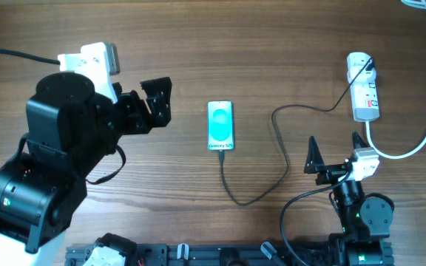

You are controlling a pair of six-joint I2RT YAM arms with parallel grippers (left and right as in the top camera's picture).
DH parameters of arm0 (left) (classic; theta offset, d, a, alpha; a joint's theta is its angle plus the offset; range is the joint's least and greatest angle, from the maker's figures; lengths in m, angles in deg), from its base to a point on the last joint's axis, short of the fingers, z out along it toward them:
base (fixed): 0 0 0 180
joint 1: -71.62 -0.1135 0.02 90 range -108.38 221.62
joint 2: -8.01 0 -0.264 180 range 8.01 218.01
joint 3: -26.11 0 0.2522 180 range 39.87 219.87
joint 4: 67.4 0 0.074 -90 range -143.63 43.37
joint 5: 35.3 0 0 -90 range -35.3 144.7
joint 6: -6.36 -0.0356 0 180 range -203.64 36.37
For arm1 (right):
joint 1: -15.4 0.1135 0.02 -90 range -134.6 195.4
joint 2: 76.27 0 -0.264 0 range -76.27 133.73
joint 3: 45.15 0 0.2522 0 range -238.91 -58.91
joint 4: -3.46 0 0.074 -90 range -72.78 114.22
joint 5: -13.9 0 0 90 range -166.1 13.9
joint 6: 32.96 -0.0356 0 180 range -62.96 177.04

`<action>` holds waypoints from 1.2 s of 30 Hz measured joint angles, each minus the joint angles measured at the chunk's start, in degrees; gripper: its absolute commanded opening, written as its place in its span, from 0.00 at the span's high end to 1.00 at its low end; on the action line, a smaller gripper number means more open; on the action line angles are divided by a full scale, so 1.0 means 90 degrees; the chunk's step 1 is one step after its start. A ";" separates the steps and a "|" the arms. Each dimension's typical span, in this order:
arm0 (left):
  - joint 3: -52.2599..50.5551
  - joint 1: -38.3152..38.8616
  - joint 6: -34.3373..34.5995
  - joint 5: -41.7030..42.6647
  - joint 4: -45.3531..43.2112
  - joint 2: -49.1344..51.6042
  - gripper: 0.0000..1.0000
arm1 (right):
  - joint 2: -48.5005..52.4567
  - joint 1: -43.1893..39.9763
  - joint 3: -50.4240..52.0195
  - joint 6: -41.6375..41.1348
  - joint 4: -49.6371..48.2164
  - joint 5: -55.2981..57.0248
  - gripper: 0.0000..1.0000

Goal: Plug charger to phone and switch on socket

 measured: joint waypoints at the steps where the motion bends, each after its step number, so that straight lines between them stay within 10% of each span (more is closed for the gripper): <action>1: 0.0000 0.0000 0.0000 0.0000 0.0000 0.0002 0.00 | 0.0000 0.0000 0.0000 0.0053 0.0000 0.0000 0.00; 36: 0.0000 0.0000 0.0000 0.0000 -0.0002 0.0000 0.00 | 0.0000 0.0000 0.0000 0.0306 0.0002 0.0019 0.00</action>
